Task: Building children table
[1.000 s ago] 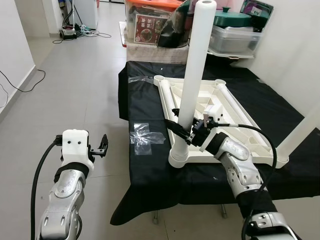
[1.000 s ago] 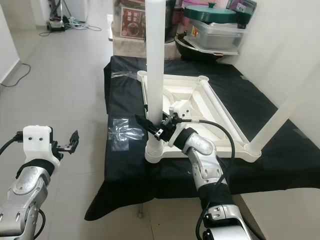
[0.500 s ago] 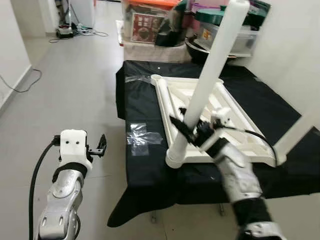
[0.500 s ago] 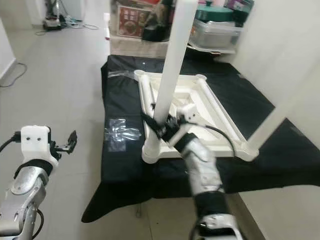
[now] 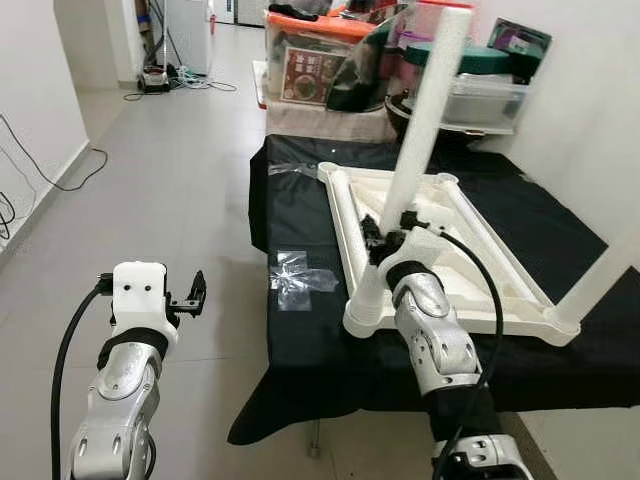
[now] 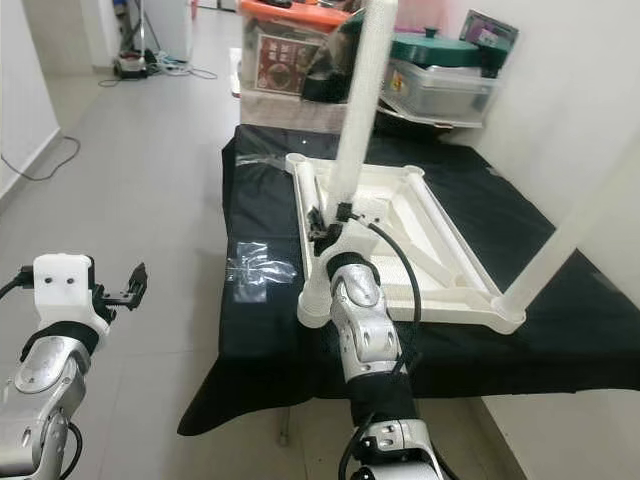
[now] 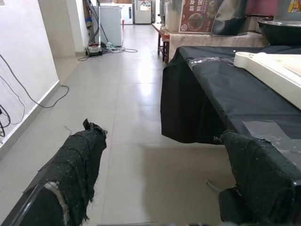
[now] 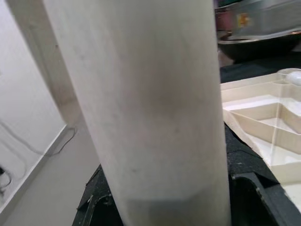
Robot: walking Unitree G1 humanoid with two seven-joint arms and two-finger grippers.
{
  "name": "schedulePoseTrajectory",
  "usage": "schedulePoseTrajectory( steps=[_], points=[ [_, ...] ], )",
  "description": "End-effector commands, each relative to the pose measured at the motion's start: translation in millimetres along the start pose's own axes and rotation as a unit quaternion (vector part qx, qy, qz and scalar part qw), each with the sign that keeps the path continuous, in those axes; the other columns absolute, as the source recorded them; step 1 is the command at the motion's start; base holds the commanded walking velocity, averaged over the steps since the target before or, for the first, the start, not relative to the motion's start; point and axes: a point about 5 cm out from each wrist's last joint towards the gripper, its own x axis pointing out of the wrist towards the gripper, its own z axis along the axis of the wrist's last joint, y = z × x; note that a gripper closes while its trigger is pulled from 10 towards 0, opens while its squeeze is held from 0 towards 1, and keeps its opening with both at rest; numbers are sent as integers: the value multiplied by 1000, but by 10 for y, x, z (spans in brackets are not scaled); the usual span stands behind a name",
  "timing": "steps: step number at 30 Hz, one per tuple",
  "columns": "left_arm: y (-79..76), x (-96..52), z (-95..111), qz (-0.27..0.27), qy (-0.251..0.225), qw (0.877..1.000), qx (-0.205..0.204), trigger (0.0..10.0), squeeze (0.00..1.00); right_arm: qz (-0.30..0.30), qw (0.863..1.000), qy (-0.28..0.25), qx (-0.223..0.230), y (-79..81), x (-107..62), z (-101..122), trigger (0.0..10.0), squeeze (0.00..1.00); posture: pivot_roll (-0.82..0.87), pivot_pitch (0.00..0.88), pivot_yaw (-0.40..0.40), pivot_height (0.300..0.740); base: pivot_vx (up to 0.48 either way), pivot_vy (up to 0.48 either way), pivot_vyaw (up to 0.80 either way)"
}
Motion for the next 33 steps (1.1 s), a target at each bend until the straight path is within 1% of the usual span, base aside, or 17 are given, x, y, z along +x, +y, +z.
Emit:
schedulePoseTrajectory(
  steps=[1,4,6,7,8,10,12,13,15,17,19,20,22,23,28,31,33],
  points=[
    [-7,2,-7,-4,5,1000,3,10000,0,-24,997,69,26,-120,-61,-311,0,0,156,0,-127,740,0,0,0],
    [-15,6,-3,-5,4,1000,2,10000,0,-13,997,61,51,-67,-43,-255,0,0,156,0,-127,740,0,0,0],
    [-66,19,32,-34,-3,999,-11,10000,0,126,982,16,139,232,70,176,0,0,143,0,-119,740,0,0,0],
    [-66,19,32,-34,-3,999,-11,10000,0,126,982,16,139,232,70,176,0,0,143,0,-119,740,0,0,0],
    [-85,22,49,-48,-5,999,-18,10000,0,196,967,-2,164,361,78,371,0,0,143,0,-119,740,0,0,0],
    [-85,22,49,-48,-5,999,-18,10000,0,196,967,-2,164,361,78,371,0,0,143,0,-119,740,0,0,0],
    [-144,15,173,-106,-27,993,-35,10000,0,392,899,-64,185,526,-43,787,0,0,142,0,-123,740,0,0,0],
    [-144,15,173,-106,-27,993,-35,10000,0,392,899,-64,185,526,-43,787,0,0,142,0,-123,740,0,0,0],
    [-184,-15,302,-159,-46,985,-53,10000,0,510,841,-82,162,551,-159,902,0,0,147,0,-129,740,0,0,0],
    [-184,-15,302,-159,-46,985,-53,10000,0,510,841,-82,162,551,-159,902,0,0,147,0,-129,740,0,0,0],
    [-249,-91,402,-224,-55,970,-80,10000,0,572,804,-72,144,564,-198,877,0,0,149,0,-129,740,0,0,0],
    [-249,-91,402,-224,-55,970,-80,10000,0,572,804,-72,144,564,-198,877,0,0,149,0,-129,740,0,0,0],
    [-291,-151,440,-263,-57,959,-86,10000,0,598,787,-66,138,573,-213,855,0,0,150,0,-128,740,0,0,0],
    [-354,-279,484,-335,-51,936,-97,10000,0,650,746,-49,139,616,-253,830,0,0,159,0,-131,740,0,0,0],
    [-376,-326,498,-361,-47,926,-102,10000,0,663,734,-41,143,639,-258,817,0,0,164,0,-134,740,0,0,0],
    [-431,-526,553,-453,-28,886,-97,10000,0,688,710,-15,153,723,-216,733,0,0,181,0,-142,740,0,0,0],
    [-432,-570,557,-470,-20,877,-96,10000,0,694,702,-12,158,733,-203,730,0,0,183,0,-142,740,0,0,0]
  ],
)
